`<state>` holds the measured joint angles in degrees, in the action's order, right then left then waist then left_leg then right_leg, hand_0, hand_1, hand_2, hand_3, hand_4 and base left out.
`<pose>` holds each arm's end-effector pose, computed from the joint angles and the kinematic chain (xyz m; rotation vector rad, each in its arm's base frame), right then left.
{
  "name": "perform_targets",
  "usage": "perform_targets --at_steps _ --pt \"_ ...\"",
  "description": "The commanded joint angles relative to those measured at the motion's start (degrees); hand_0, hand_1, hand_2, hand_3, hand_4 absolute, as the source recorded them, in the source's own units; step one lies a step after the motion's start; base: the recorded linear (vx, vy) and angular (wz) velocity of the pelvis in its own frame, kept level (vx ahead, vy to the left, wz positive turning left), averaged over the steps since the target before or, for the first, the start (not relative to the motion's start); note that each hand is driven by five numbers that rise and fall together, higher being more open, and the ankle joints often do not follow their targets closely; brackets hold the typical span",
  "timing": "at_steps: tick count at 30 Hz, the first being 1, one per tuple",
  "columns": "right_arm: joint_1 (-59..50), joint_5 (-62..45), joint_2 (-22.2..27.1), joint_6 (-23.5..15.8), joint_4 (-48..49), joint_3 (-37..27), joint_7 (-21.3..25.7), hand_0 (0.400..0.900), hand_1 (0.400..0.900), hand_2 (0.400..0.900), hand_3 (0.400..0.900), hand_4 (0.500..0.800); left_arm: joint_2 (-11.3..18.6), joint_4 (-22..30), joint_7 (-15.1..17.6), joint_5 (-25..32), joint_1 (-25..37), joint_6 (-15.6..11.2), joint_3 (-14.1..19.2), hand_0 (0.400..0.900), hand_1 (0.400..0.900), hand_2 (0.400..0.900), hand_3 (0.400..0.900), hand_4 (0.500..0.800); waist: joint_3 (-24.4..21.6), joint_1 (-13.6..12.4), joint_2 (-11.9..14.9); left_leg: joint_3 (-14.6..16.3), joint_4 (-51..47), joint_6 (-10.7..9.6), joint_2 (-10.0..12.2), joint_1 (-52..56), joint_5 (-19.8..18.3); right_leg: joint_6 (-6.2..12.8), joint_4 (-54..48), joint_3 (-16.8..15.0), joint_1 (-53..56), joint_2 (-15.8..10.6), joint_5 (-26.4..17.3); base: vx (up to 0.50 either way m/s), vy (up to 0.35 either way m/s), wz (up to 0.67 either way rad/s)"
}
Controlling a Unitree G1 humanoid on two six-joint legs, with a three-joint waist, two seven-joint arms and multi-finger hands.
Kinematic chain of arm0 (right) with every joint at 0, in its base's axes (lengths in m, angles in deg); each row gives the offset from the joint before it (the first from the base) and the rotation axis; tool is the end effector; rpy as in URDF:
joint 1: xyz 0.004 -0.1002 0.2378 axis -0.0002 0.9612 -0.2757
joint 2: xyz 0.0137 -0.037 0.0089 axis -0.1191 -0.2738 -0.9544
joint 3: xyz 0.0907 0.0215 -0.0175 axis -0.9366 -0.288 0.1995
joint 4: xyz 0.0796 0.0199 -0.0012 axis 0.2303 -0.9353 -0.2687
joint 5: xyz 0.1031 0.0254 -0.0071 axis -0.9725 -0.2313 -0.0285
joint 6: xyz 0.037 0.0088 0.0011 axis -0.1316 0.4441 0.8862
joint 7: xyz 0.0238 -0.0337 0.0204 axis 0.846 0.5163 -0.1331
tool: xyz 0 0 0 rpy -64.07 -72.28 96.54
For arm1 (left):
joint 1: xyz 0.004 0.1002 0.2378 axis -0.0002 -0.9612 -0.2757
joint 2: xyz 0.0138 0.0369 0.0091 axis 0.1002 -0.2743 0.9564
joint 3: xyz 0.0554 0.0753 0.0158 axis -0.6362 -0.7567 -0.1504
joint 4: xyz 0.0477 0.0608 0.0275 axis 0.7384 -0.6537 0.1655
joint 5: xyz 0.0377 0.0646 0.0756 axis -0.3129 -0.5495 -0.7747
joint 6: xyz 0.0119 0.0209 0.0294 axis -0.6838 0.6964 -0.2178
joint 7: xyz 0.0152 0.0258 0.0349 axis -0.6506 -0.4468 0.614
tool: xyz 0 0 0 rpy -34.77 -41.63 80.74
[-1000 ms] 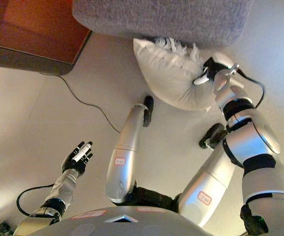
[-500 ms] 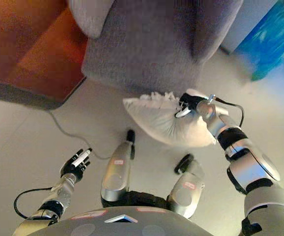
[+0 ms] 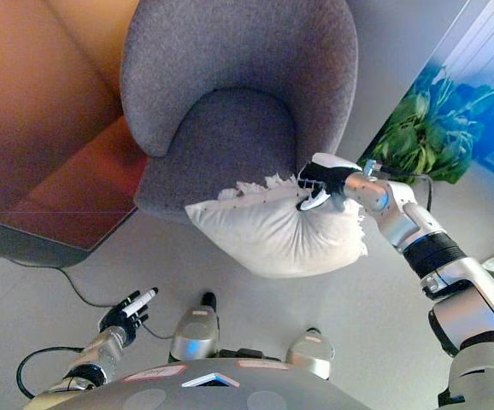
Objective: Pick up the pillow and put it on the sofa.
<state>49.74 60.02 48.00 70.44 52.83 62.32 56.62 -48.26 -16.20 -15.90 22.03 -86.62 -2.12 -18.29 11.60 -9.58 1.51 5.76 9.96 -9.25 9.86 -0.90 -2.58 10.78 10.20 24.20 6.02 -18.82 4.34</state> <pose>0.2930 -0.2198 0.1120 -1.1999 0.2387 0.6214 0.0810 0.2665 -0.0946 -0.1852 1.0136 0.5383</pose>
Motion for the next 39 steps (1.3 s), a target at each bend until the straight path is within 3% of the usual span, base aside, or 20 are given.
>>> perform_targets --at_steps 1,3,4,7,10,15,18,20,22,24,28,33,39 --pt "-10.46 -5.73 3.37 -7.67 2.01 -7.70 3.71 0.400 0.400 0.400 0.400 0.500 2.33 -2.77 2.12 -2.98 -0.24 -0.97 -1.84 0.900 0.900 0.900 0.900 0.800 -5.63 -1.85 2.45 -1.13 3.37 3.22 -2.22 0.24 -2.03 2.38 -4.17 -2.03 0.07 -6.82 -15.06 0.13 0.144 -0.01" --pt "-11.34 -6.59 3.68 -7.93 1.57 -7.60 3.75 0.400 0.400 0.400 0.400 0.500 2.42 -2.74 2.69 -2.85 -0.10 -0.89 -2.08 0.900 0.900 0.900 0.900 0.800 -6.03 -2.00 2.74 -1.25 2.90 3.78 -3.36 -0.01 -1.94 2.64 -2.07 -2.21 -0.83 -7.70 -16.95 0.12 0.132 0.03" --pt "-12.47 -7.61 3.84 -8.34 1.15 -7.38 4.05 0.400 0.400 0.400 0.400 0.500 2.90 -3.04 2.52 -3.79 0.05 -0.95 -2.28 0.900 0.900 0.900 0.900 0.800 -6.06 -2.05 2.37 -1.92 2.27 4.73 -4.11 0.18 -1.99 2.29 2.59 -4.18 -2.12 -7.26 -17.01 0.19 0.108 0.26" --pt "-12.83 -9.40 4.67 -7.66 2.91 -7.19 4.53 0.400 0.400 0.400 0.400 0.500 3.83 -3.46 3.12 -4.65 0.17 -1.18 -3.45 0.900 0.900 0.900 0.900 0.800 -6.42 -0.11 2.71 -3.96 -0.64 5.94 -5.61 1.51 -1.59 1.69 3.65 -9.31 -5.58 -2.43 -16.76 0.27 0.017 0.46" --pt "-14.52 -8.97 4.94 -7.83 4.10 -6.79 4.14 0.400 0.400 0.400 0.400 0.500 4.65 -3.53 3.26 -5.67 0.36 -0.96 -3.27 0.900 0.900 0.900 0.900 0.800 -6.32 0.87 3.26 -3.43 -1.47 5.52 -5.39 2.93 -2.71 1.82 -2.81 -9.81 -8.13 -1.14 -16.95 0.30 -0.159 0.22" --pt "-17.63 -10.96 6.11 -8.04 2.32 -6.55 4.48 0.400 0.400 0.400 0.400 0.500 6.05 -4.08 3.25 -6.74 1.10 -0.53 -3.08 0.900 0.900 0.900 0.900 0.800 -5.47 2.14 5.64 -6.70 1.34 5.83 -4.45 3.42 -7.76 2.59 -11.48 -15.13 -11.57 0.69 -18.98 0.33 -0.376 0.46" --pt "-20.49 -13.35 7.35 -8.07 -0.36 -5.10 4.44 0.400 0.400 0.400 0.400 0.500 6.43 -5.01 2.80 -8.28 0.64 -1.24 -2.59 0.900 0.900 0.900 0.900 0.800 -5.37 2.16 6.50 -9.44 2.62 4.66 -1.83 3.81 -8.23 1.92 -10.37 -18.02 -10.56 3.43 -15.25 0.33 -0.442 0.52" --pt "-22.18 -15.76 7.68 -5.98 -2.01 -4.17 2.53 0.400 0.400 0.400 0.400 0.500 5.85 -5.08 3.66 -7.19 -0.23 -1.19 -2.49 0.900 0.900 0.900 0.900 0.800 -5.63 2.06 6.40 -10.09 1.79 3.69 0.49 5.73 -6.57 1.02 -8.26 -17.31 -8.82 5.05 -11.53 0.35 -0.339 0.37" --pt "-23.58 -17.99 8.71 -2.62 -3.09 -2.41 0.50 0.400 0.400 0.400 0.400 0.500 5.27 -4.45 3.02 -7.86 -1.07 -0.68 -1.45 0.900 0.900 0.900 0.900 0.800 -6.22 2.18 6.14 -8.66 -0.08 1.76 3.02 6.91 -2.51 -0.62 -6.76 -16.87 -7.78 6.80 -8.45 0.22 -0.228 0.28" --pt "-25.63 -18.70 8.60 -1.87 -7.71 -0.71 -2.56 0.400 0.400 0.400 0.400 0.500 4.48 -4.38 2.47 -7.99 -0.47 -1.24 -2.56 0.900 0.900 0.900 0.900 0.800 -6.47 1.94 5.84 -6.03 -0.65 0.73 5.40 5.79 2.01 -1.83 -6.82 -14.62 -6.42 7.18 -7.10 0.14 -0.209 0.54" --pt "-29.43 -20.57 11.57 0.59 -15.36 2.12 -5.49 0.400 0.400 0.400 0.400 0.500 3.62 -4.32 0.09 -10.54 0.36 -2.46 -5.58 0.900 0.900 0.900 0.900 0.800 -7.19 2.26 4.00 2.52 -3.10 -1.63 10.16 4.61 8.70 -3.46 -5.21 -5.53 -4.21 7.15 -4.29 0.11 -0.136 1.20" --pt "-34.87 -22.25 11.96 -0.40 -23.87 4.00 -7.73 0.400 0.400 0.400 0.400 0.500 3.94 -4.94 0.45 -9.69 -0.67 -2.42 -7.35 0.900 0.900 0.900 0.900 0.800 -7.18 1.46 2.02 0.98 -5.59 -2.90 10.66 5.43 10.88 -4.52 -1.53 -3.34 -4.41 7.20 -1.71 0.11 -0.045 0.51" --pt "-43.04 -19.44 9.92 -3.12 -34.04 7.17 -10.08 0.400 0.400 0.400 0.400 0.500 3.99 -5.53 -0.39 -9.77 -1.62 -3.03 -7.58 0.900 0.900 0.900 0.900 0.800 -6.63 -1.60 0.32 -0.56 -8.79 -3.62 11.36 5.38 12.64 -5.24 1.19 -0.21 -4.80 6.80 0.17 0.05 -0.029 0.27"
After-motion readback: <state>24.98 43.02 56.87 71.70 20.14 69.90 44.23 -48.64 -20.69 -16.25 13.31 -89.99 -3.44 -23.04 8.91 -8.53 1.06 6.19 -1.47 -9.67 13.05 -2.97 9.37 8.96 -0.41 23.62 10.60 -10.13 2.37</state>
